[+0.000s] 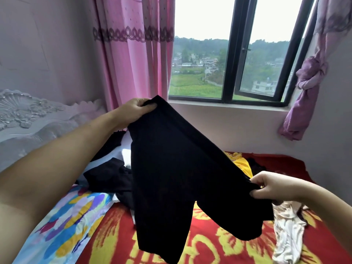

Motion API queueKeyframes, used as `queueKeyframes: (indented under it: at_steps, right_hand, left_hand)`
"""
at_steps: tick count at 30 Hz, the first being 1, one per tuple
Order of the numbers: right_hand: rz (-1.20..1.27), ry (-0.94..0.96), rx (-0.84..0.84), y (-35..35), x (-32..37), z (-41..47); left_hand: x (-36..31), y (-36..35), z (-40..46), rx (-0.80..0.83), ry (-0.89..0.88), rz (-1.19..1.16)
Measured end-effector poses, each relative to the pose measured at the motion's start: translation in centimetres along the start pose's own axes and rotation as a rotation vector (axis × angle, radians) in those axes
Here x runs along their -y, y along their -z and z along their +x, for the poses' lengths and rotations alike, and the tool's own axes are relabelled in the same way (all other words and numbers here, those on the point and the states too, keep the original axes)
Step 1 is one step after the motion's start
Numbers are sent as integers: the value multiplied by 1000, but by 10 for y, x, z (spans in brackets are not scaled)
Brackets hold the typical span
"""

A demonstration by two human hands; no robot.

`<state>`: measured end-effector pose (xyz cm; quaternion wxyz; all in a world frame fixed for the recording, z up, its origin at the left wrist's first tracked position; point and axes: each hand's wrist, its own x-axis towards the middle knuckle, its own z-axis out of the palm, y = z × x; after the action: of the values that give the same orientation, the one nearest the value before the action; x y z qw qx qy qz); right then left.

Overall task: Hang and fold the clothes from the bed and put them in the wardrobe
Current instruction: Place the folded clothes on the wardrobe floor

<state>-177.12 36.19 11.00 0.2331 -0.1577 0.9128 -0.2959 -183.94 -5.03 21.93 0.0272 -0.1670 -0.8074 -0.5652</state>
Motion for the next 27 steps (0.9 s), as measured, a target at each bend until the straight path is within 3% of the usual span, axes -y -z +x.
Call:
queueKeyframes:
  at_steps: [2,4,9,11,13,16,19,23,27]
  right_hand:
    - [-212,-18,-61,-2,0,3]
    - [-287,13,-234,-3,-10,7]
    - [475,170,-585,-7,-30,9]
    - [684,209,-559,-8,-26,6]
    - [723,236,-433,-6,-22,3]
    - [662,269,-186,6,-18,-2]
    - [486,151,-44,19,-21,0]
    - [-29,-139,-232,36,-48,35]
    - [-239,-289,-569,51,-67,74]
  left_hand:
    - [0,-3,-1,34,11,-19]
    - [1,-5,0,45,15,-27]
    - [11,-4,5,-46,10,-100]
    - [13,0,7,-58,5,-85]
    - [16,6,8,-60,-5,-80]
    - [24,14,10,-79,11,-80]
    - [32,14,11,-52,57,-54]
    - [50,-6,24,61,137,54]
    - [77,-48,68,-107,150,317]
